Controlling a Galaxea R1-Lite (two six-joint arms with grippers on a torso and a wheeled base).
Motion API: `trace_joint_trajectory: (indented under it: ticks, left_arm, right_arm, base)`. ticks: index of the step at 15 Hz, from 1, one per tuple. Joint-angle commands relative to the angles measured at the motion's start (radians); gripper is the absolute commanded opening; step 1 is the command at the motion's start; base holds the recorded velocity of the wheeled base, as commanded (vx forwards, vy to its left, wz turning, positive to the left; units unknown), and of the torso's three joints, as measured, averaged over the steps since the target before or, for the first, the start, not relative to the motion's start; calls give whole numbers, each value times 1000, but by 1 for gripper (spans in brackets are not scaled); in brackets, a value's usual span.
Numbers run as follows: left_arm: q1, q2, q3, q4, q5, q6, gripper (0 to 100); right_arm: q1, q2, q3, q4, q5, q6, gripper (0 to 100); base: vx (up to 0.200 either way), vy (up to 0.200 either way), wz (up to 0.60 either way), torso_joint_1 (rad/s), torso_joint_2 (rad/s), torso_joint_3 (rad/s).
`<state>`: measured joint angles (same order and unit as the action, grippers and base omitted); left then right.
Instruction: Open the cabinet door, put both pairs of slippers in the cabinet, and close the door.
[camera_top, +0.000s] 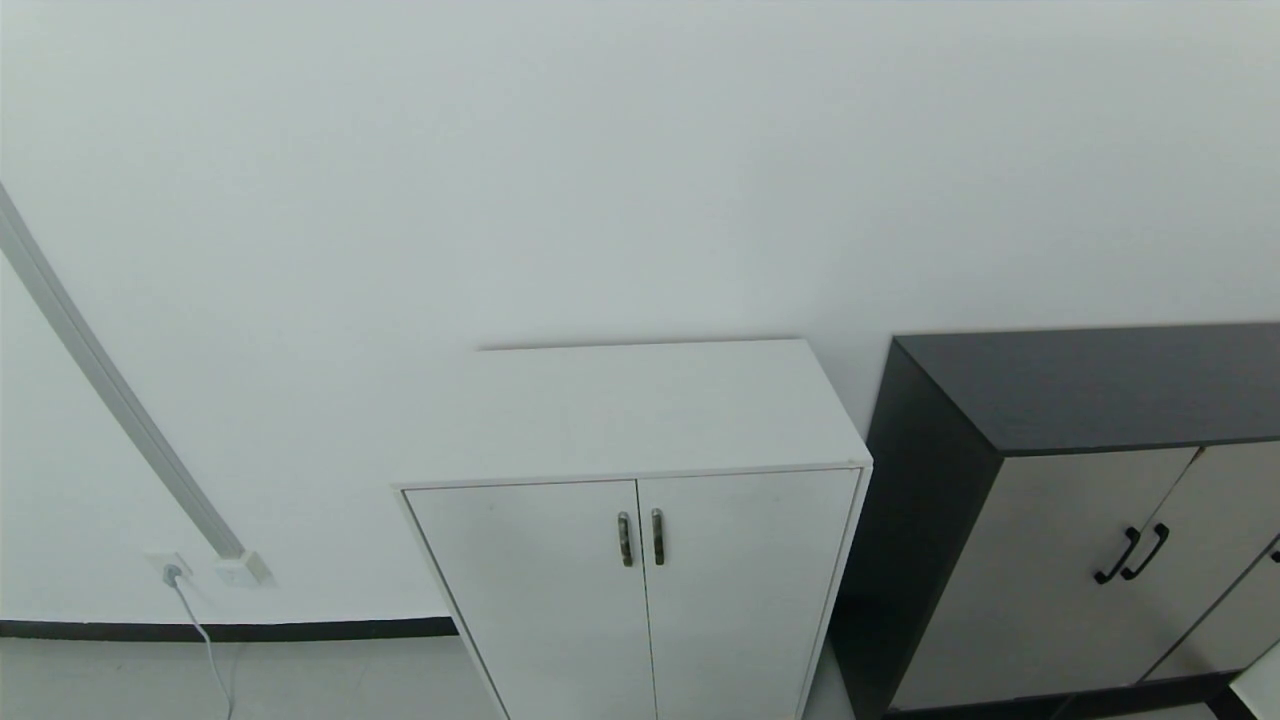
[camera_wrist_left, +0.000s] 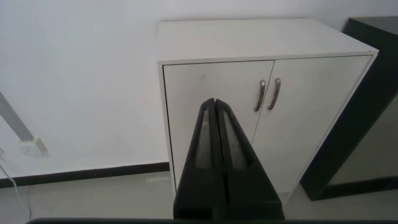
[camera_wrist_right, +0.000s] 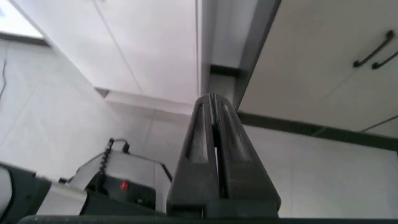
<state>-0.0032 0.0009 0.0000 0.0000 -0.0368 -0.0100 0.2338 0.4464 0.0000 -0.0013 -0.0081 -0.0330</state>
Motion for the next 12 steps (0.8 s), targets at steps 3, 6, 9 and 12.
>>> trace_joint_trajectory:
  ticks: [3,6,9,12]
  left_arm:
    - [0,1,0,0,0,-1,0]
    - [0,1,0,0,0,-1,0]
    - [0,-1,0,0,0,-1,0]
    - [0,-1,0,0,0,-1,0]
  right_arm:
    - [-87,-112,0,0,0,-1,0]
    - [-130,-183,0,0,0,2,0]
    - [-153,-247,0,0,0,4,0]
    - [-180,-307,0,0,0,4,0]
  base:
    - [0,0,0,0,0,0]
    - [0,0,0,0,0,0]
    - [0,0,0,0,0,0]
    - [0,0,0,0,0,0]
